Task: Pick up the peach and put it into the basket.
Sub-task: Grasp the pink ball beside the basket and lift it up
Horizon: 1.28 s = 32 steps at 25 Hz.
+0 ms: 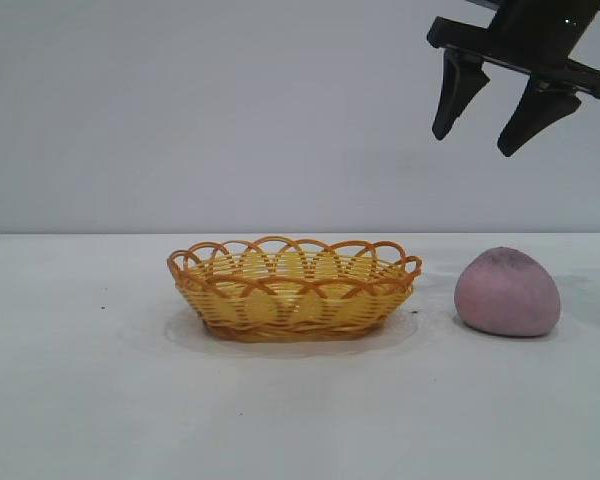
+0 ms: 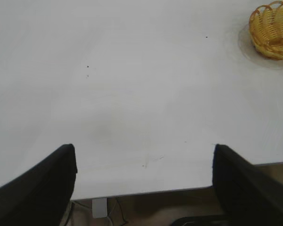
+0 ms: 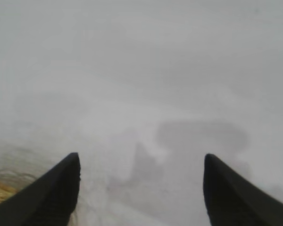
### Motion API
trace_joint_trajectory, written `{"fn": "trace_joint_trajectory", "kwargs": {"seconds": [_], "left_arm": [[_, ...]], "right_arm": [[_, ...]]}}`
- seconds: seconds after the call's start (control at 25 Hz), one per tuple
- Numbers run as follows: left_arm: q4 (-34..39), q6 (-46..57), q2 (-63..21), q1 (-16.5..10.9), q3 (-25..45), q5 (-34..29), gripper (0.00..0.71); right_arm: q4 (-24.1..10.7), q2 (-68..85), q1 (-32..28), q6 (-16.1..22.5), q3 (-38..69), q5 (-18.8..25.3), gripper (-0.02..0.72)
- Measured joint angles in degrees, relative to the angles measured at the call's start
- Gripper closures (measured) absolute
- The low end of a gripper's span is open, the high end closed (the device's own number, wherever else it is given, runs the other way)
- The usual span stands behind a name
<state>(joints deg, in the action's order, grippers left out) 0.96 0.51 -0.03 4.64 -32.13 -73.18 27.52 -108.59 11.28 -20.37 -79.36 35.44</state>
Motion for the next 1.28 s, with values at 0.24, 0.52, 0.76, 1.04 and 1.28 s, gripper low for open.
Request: {"fn": "trace_joint_trajectory", "kwargs": {"seconds": [0.24, 0.52, 0.76, 1.04, 1.28], "left_arm": [[0.0, -1.3, -1.1, 0.0, 1.9, 3.2, 0.155], [0.1, -1.7, -1.1, 0.0, 4.3, 8.2, 0.155], [0.1, -1.7, -1.1, 0.0, 4.4, 8.7, 0.155], [0.1, -1.7, -1.1, -3.1, 4.4, 9.0, 0.155], [0.1, -1.7, -1.1, -7.2, 4.4, 9.0, 0.155]], "right_arm": [[-1.0, 1.7, 0.0, 0.0, 0.0, 0.8, 0.232], [-1.2, 3.3, 0.0, 0.0, 0.0, 1.3, 0.232], [-3.8, 3.4, 0.0, 0.0, 0.0, 2.8, 0.232], [-11.9, 3.4, 0.0, 0.0, 0.0, 5.9, 0.232], [-13.1, 3.4, 0.0, 0.0, 0.0, 10.7, 0.232]]}}
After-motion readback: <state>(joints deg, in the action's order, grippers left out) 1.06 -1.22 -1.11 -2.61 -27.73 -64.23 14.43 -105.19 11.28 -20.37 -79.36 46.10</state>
